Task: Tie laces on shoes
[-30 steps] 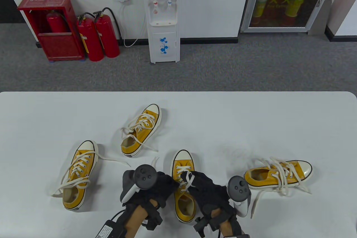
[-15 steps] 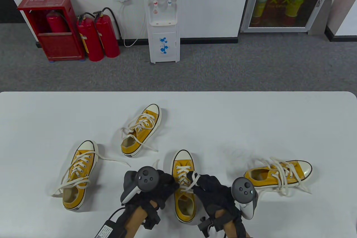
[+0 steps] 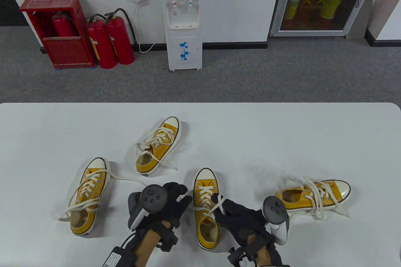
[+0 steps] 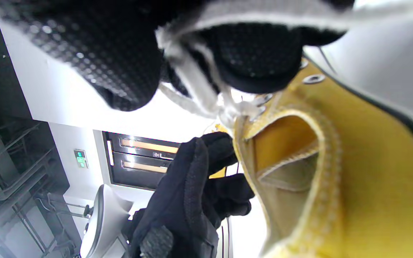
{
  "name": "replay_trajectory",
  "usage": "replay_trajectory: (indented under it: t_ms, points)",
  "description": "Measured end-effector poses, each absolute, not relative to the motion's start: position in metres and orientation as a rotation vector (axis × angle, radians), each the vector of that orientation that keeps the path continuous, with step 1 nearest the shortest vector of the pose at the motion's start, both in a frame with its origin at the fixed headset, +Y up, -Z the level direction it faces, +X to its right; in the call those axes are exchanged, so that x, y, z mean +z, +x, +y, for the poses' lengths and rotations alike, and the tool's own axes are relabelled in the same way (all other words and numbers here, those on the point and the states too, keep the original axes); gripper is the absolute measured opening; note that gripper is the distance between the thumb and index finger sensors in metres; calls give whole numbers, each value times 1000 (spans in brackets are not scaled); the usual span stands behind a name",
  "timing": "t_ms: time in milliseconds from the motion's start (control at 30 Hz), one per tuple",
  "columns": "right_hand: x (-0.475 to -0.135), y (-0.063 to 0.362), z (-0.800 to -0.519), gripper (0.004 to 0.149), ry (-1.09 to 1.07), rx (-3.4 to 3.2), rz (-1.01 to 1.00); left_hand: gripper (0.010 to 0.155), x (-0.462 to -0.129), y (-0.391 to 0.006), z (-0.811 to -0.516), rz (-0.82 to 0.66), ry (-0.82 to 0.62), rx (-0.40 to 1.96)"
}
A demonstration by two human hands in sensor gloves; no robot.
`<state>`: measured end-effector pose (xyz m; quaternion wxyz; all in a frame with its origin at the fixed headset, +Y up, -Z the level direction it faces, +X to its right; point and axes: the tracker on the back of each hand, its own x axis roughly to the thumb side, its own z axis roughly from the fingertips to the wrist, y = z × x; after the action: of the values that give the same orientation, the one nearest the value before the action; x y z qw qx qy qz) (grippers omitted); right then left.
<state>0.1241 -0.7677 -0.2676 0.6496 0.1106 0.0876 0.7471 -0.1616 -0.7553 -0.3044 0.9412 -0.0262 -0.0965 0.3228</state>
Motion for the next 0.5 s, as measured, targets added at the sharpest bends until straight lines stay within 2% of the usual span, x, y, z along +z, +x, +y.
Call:
replay_trajectory:
  t_ms: [167, 500]
  points:
    - [-264, 114, -766, 51, 281, 1846, 163, 63, -302, -160, -749, -219, -30, 786]
    - [-257, 103, -755, 53, 381, 2026, 78, 59, -294, -140, -745, -302, -85, 921]
